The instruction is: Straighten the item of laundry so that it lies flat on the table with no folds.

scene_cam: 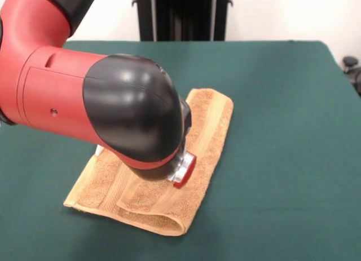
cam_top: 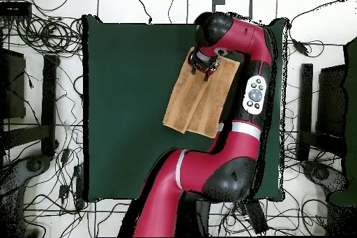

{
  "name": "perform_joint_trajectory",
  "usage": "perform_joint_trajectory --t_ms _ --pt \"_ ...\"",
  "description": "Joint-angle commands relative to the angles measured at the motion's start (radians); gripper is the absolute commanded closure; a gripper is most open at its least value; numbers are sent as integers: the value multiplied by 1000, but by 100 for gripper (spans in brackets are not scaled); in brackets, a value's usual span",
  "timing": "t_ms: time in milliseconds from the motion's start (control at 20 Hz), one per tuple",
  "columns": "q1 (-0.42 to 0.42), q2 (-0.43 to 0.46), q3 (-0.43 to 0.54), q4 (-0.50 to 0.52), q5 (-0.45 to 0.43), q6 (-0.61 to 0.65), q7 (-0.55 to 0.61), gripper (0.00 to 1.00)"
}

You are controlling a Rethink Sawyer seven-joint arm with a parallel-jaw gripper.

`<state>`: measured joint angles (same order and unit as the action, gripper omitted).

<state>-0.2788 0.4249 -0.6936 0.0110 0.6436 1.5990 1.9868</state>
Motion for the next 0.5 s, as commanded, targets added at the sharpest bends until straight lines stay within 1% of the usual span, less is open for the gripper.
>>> perform_joint_trajectory --t_ms 50,400,500 --pt "40 20 -88 37 141 -24 -110 0" --pt "61 37 -131 58 270 45 -52 0" --pt "55 47 -160 57 316 69 -50 0"
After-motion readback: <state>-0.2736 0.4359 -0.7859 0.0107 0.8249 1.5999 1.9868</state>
